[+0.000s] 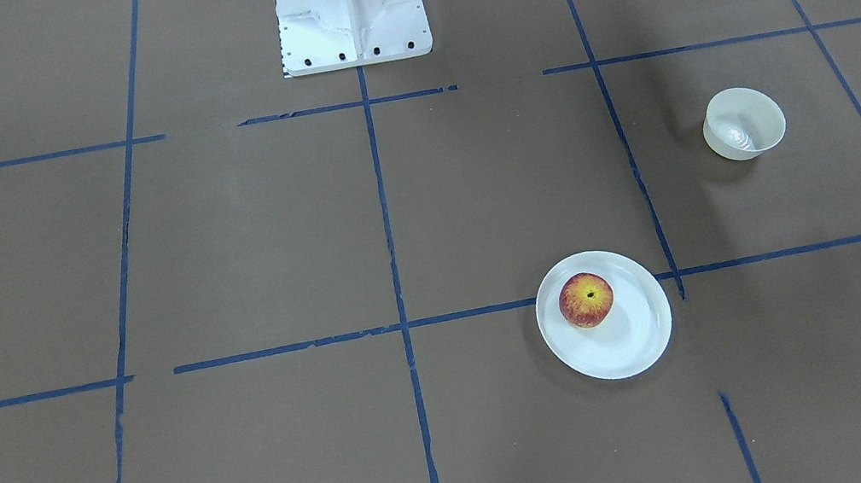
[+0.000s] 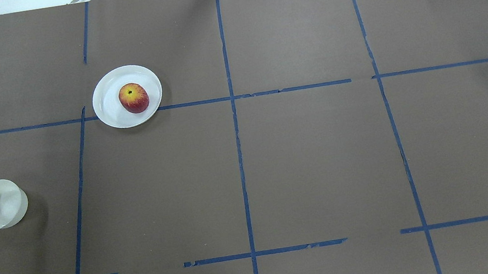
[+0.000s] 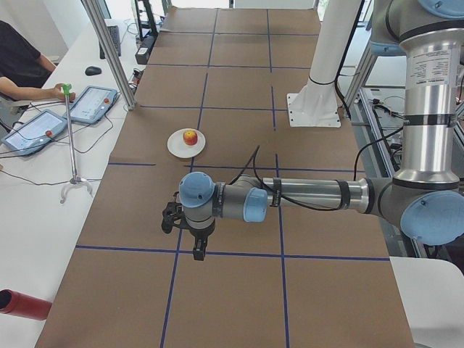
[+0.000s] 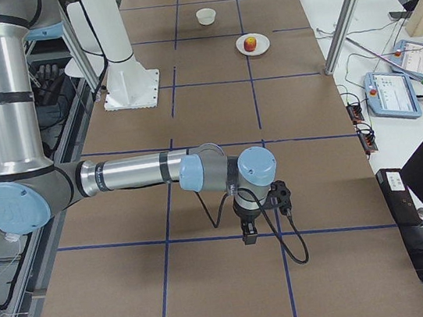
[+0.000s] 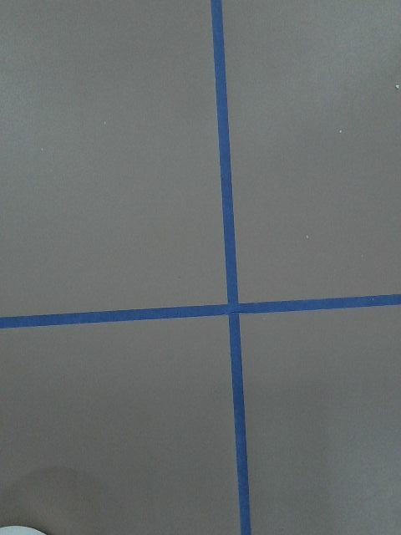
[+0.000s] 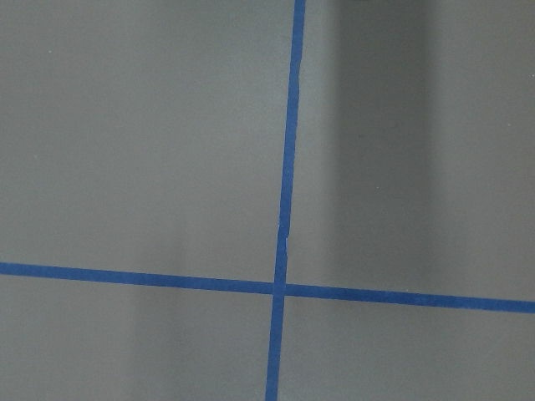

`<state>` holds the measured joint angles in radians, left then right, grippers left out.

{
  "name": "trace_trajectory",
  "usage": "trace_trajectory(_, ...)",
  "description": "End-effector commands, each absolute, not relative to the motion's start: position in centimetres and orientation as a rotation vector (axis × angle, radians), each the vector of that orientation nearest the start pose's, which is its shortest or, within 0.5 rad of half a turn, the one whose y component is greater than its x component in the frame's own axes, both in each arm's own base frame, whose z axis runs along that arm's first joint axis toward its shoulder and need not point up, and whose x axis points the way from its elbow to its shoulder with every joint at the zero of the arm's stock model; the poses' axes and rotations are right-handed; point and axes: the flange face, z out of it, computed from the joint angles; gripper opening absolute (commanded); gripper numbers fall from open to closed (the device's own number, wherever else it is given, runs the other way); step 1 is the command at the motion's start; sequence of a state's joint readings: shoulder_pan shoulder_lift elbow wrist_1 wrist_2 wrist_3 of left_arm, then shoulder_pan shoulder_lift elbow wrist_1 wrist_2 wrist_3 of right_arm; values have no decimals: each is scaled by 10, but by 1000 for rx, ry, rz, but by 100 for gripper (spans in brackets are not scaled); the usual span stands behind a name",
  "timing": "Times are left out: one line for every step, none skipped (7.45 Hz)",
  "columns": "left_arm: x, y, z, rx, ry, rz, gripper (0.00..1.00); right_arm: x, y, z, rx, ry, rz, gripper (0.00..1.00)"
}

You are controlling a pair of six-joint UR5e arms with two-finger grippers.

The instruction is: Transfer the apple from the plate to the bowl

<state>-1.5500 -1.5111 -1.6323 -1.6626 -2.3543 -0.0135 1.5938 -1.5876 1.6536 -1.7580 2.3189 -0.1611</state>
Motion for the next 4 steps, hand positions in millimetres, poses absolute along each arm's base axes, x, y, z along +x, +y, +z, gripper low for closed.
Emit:
trace_trajectory(-53, -481, 634, 94, 785, 51, 100, 76, -473, 646, -46, -755, -86, 100)
trace_trajectory(-52, -488, 624, 115, 788, 61, 100, 76, -473, 646, -46, -755, -86, 100)
trace_trajectory(-53, -493, 595, 168, 781, 73, 100, 76, -473, 646, -46, -755, -86, 100)
trace_trajectory(-52, -495, 572, 208, 779, 89, 100, 76, -473, 646, -46, -755, -86, 100)
